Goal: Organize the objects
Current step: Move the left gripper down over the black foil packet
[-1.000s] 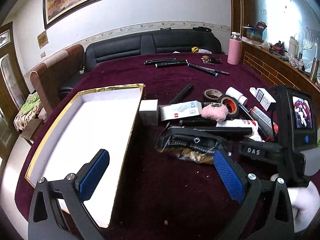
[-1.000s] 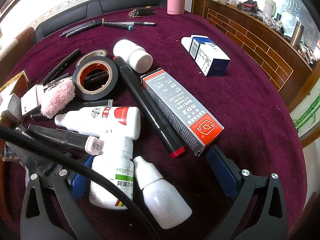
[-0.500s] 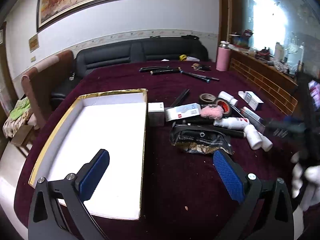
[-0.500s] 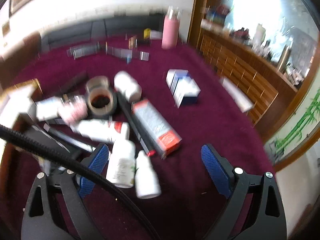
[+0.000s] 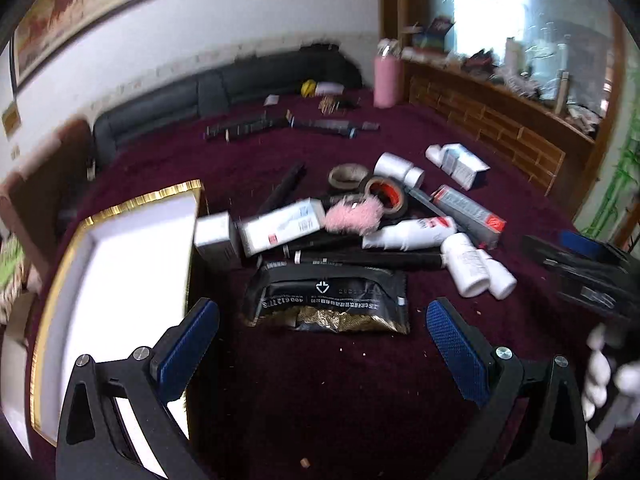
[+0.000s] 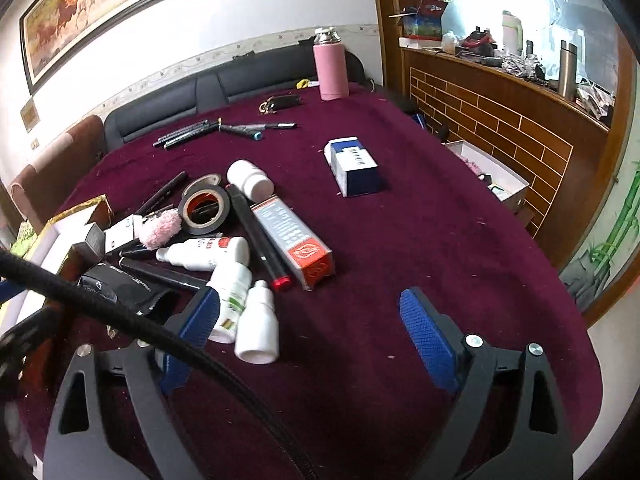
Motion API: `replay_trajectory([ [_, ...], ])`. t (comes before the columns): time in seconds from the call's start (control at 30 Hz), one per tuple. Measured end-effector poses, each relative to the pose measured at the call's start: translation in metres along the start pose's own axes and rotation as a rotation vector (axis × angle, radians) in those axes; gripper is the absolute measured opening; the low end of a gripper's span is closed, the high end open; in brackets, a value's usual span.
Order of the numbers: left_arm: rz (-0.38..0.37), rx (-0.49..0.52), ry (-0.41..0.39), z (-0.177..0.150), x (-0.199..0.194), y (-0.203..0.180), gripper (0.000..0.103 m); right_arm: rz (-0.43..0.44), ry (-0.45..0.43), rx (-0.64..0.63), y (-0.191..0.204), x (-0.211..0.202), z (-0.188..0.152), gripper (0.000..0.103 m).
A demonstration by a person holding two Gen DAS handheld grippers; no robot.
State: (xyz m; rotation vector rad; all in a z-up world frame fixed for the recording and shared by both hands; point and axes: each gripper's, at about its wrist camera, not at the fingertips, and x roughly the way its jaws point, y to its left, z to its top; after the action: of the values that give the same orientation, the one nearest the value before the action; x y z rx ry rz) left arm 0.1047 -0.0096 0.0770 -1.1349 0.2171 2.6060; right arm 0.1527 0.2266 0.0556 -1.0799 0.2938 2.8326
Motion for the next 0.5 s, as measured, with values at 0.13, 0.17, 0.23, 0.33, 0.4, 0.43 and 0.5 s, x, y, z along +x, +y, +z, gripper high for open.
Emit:
replay_trajectory([
  [0.13,0.0,-0.167,0.104,-0.002,0.023,0.01,0.101,-0.001,-0.009,0.043,-0.022,-0.003,-0.003,0.093],
  [0.17,0.011,-0.198,0.125,-0.004,0.028,0.01,0.101,0.002,-0.007,0.054,-0.026,-0.001,-0.003,0.093],
  [0.23,0.03,-0.25,0.163,-0.007,0.04,0.011,0.101,0.01,-0.001,0.066,-0.03,0.001,-0.003,0.093],
  [0.33,0.039,-0.283,0.169,-0.004,0.053,0.011,0.101,0.018,0.005,0.057,-0.03,0.004,-0.006,0.093],
  [0.4,0.067,-0.286,0.172,-0.001,0.062,0.01,0.101,0.02,0.003,0.048,-0.029,0.003,-0.008,0.093],
  [0.43,0.065,-0.292,0.173,0.0,0.065,0.01,0.101,0.02,-0.001,0.043,-0.029,0.001,-0.008,0.093],
  [0.5,0.069,-0.303,0.186,0.001,0.074,0.009,0.101,0.019,-0.008,0.035,-0.028,-0.001,-0.008,0.093],
])
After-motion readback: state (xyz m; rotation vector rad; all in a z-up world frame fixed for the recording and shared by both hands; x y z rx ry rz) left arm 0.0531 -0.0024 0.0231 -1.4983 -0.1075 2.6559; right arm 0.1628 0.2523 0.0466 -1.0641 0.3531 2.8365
